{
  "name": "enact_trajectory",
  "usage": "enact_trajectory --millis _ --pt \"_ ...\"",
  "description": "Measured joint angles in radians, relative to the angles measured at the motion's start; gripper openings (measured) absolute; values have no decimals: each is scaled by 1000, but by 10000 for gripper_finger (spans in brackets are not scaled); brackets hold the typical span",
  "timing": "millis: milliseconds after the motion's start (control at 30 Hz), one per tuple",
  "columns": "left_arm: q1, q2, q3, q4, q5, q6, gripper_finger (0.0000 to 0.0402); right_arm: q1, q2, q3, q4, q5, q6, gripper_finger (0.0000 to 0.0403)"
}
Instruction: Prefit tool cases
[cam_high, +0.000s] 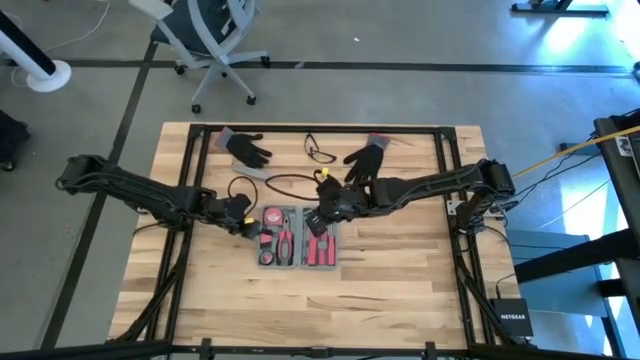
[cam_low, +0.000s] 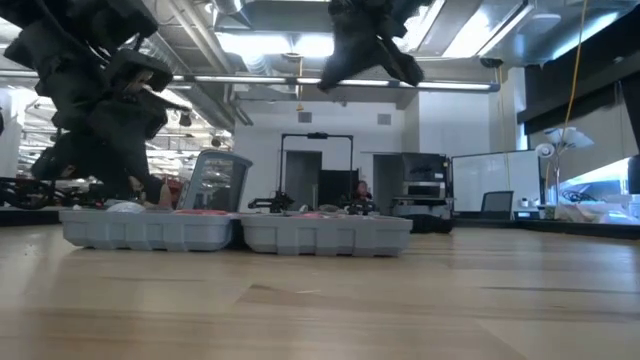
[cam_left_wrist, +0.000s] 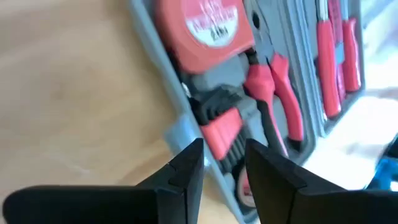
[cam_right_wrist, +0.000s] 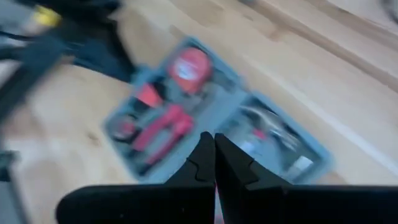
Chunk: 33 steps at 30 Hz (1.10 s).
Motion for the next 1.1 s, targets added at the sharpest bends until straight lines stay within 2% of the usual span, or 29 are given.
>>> enact_trajectory --millis 133,267,367,533,633,733,933,1100 --pt "0 -75 0 -99 -50 35 108 1 24 4 167 -68 -13 0" --pt "-14 -179 0 -173 -53 55 108 1 95 1 239 -116 23 0" --pt "-47 -256 2 -286 -87 43 108 1 152 0 357 -189 57 0" --pt "-133 -300 -4 -502 -187 -27 87 -1 278 1 552 -177 181 0" --pt "-199 -292 -52 -450 -195 -91 49 -8 358 55 573 -198 247 0" --pt "-264 -256 -126 -300 -197 -191 9 -7 435 156 536 -216 246 0" --pt "-302 -114 -224 0 -242 -344 1 -20 555 382 268 -202 177 0" --pt "-284 14 -230 203 -294 -331 0 -36 587 436 190 -234 150 0"
